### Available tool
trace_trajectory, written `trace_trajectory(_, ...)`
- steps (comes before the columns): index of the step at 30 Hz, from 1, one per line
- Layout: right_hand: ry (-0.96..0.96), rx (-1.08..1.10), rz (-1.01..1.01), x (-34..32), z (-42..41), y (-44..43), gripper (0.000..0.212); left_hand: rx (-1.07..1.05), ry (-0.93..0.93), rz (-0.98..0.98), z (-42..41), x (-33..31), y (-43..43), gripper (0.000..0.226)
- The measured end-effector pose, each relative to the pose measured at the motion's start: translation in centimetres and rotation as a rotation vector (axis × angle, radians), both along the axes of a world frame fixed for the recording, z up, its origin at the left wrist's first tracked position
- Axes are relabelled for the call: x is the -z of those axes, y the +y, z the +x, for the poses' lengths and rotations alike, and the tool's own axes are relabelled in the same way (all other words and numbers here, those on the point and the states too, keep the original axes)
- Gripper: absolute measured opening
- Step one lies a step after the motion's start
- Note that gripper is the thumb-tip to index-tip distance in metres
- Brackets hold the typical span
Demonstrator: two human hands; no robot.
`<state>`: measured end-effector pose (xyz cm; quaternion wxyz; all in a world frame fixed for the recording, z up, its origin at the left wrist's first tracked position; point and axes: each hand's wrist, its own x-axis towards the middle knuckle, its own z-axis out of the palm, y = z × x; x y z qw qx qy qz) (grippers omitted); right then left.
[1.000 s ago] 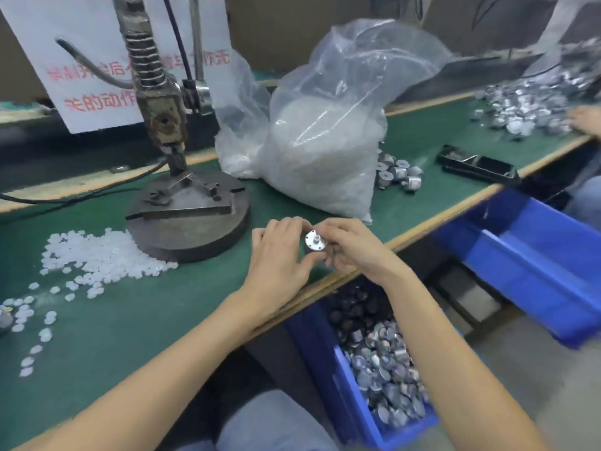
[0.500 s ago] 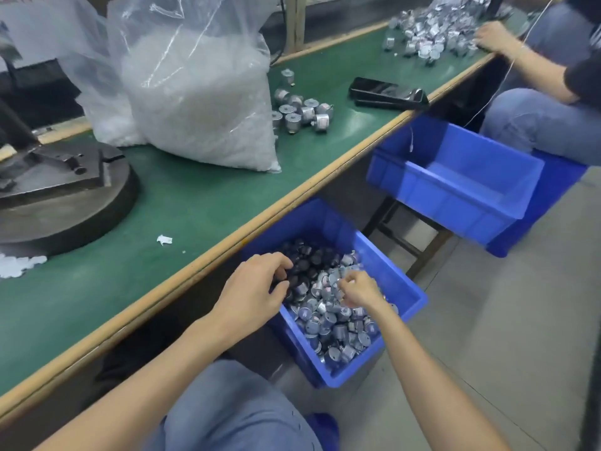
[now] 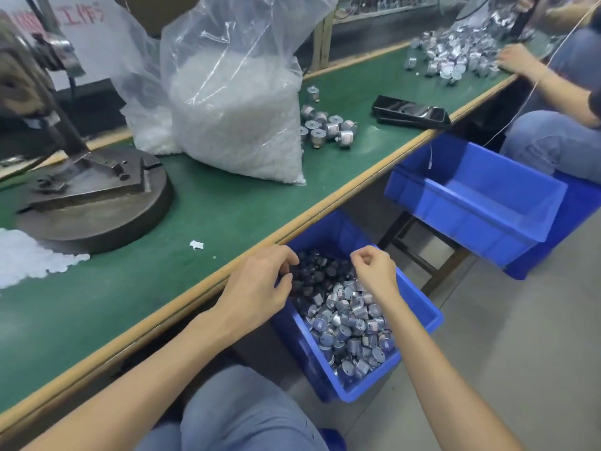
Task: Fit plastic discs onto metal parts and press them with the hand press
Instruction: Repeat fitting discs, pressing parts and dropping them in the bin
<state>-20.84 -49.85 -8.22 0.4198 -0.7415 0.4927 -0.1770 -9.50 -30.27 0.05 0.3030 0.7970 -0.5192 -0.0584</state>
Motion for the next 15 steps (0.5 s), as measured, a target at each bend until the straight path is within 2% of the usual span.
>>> trace_trajectory(5, -0.27, -0.115, -0.123, -7.1, 5.3, 2.2, 0.014, -0.116, -0.001, -0.112, 2.0, -2.7, 1.6, 0.015)
trace_trajectory(8, -0.394, -0.245, -0.069, -10.3, 9.5, 5.1, 0.014, -0.168, -0.011, -0.196, 3.3, -4.5, 3.6, 0.014)
trace_trajectory(15, -0.477, -0.69, -0.115, -16.6, 19.2, 15.7, 0.012, -0.434, -0.05, -0.354, 7.5, -10.2, 11.2, 0.023)
